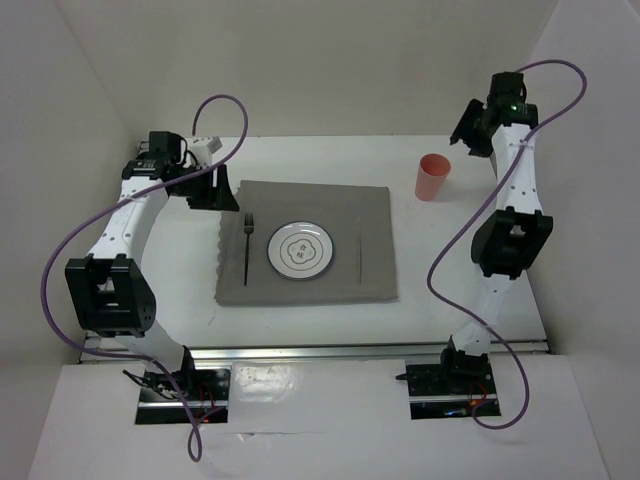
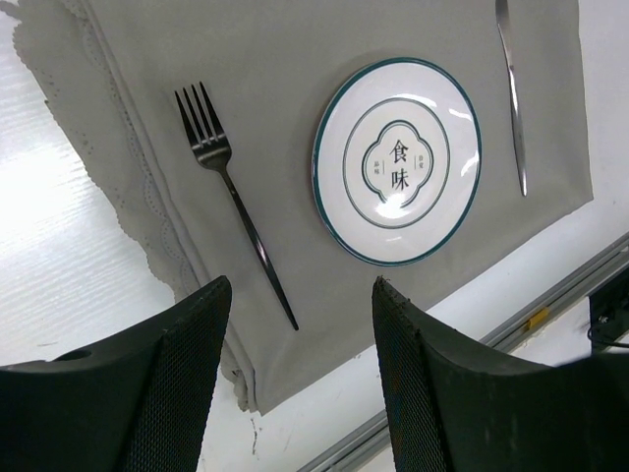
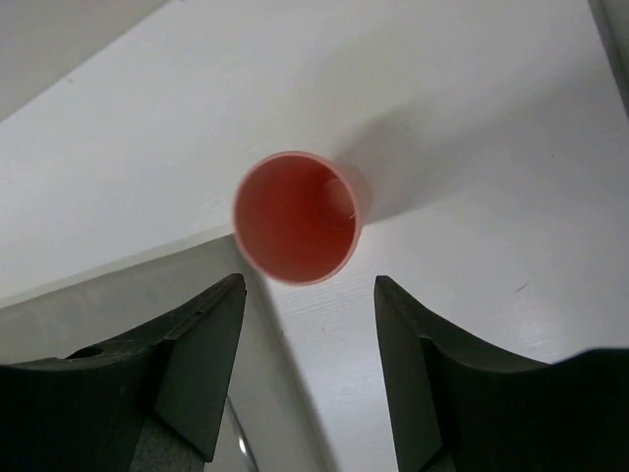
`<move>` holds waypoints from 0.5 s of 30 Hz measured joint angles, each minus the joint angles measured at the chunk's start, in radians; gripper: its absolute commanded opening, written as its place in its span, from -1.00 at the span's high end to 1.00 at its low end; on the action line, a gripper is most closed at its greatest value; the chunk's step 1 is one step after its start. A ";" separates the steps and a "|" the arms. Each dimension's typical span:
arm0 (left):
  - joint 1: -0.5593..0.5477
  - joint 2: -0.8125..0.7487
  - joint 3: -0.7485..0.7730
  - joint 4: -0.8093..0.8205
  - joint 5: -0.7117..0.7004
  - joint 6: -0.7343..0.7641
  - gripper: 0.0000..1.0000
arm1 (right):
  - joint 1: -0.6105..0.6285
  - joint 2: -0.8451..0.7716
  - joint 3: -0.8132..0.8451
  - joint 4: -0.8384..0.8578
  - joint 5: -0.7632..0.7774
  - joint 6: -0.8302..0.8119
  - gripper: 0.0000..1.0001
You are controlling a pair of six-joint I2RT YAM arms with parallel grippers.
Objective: Set the dinner table for one person
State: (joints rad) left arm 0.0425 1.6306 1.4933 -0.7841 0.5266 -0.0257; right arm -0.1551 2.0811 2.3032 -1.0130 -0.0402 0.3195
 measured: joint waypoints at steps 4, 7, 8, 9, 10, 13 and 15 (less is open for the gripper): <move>0.000 -0.009 -0.019 0.001 -0.007 0.000 -0.32 | -0.031 0.099 -0.002 0.003 -0.031 0.000 -0.20; 0.000 -0.014 -0.026 0.002 -0.010 0.000 -0.32 | -0.034 0.162 -0.003 0.003 -0.051 0.000 -0.17; 0.000 -0.015 -0.026 0.001 -0.010 0.000 -0.32 | -0.033 0.175 -0.006 0.005 -0.055 0.000 -0.17; 0.000 -0.016 -0.026 0.002 -0.011 0.000 -0.32 | -0.032 0.187 -0.010 0.005 -0.056 0.000 -0.15; 0.000 -0.016 -0.026 0.002 -0.011 0.000 -0.32 | -0.032 0.196 -0.014 0.008 -0.058 0.000 -0.13; 0.000 -0.019 -0.026 0.001 -0.013 0.000 -0.32 | -0.032 0.209 -0.020 0.013 -0.067 0.000 0.08; 0.000 -0.019 -0.026 0.002 -0.014 0.000 -0.32 | -0.032 0.213 -0.020 0.018 -0.074 -0.005 0.39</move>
State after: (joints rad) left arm 0.0425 1.6115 1.4673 -0.7826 0.5121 -0.0257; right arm -0.1875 2.2944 2.2829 -0.9947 -0.1146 0.3149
